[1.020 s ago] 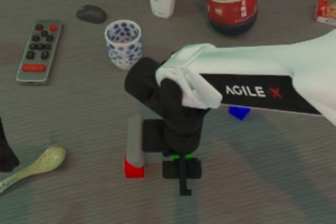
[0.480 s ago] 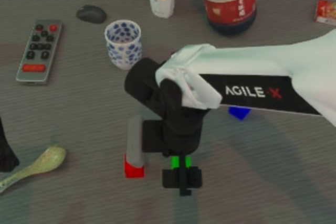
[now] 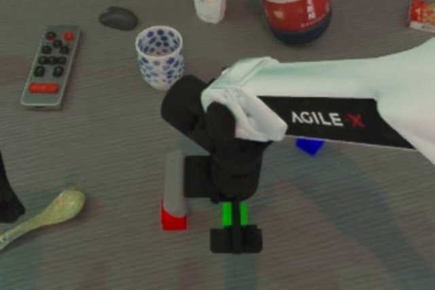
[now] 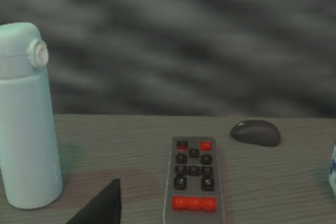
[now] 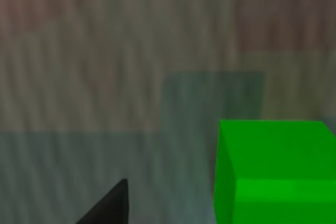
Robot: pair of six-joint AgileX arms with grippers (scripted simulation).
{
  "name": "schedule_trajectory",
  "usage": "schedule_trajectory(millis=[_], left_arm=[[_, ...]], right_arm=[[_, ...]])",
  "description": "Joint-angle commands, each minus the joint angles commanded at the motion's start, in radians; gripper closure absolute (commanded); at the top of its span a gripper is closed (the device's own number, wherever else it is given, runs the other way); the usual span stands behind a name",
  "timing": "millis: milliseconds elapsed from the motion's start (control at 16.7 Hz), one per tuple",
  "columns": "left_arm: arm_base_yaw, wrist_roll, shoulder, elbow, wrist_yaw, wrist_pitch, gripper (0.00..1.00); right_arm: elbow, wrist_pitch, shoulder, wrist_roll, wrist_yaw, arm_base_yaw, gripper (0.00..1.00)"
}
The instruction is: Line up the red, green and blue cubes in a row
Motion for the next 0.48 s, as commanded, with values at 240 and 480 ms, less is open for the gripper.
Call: schedule_trajectory(millis=[240, 480], left_arm=[[0.000, 0.000, 0.000, 0.000, 0.000, 0.000, 0.00], [0.000, 0.000, 0.000, 0.000, 0.000, 0.000, 0.00]], right_arm=[[0.036, -0.041, -0.012, -0.004, 0.001, 0.004, 0.00], [0.132, -0.200, -0.059, -0.004, 0.000, 0.005, 0.00]])
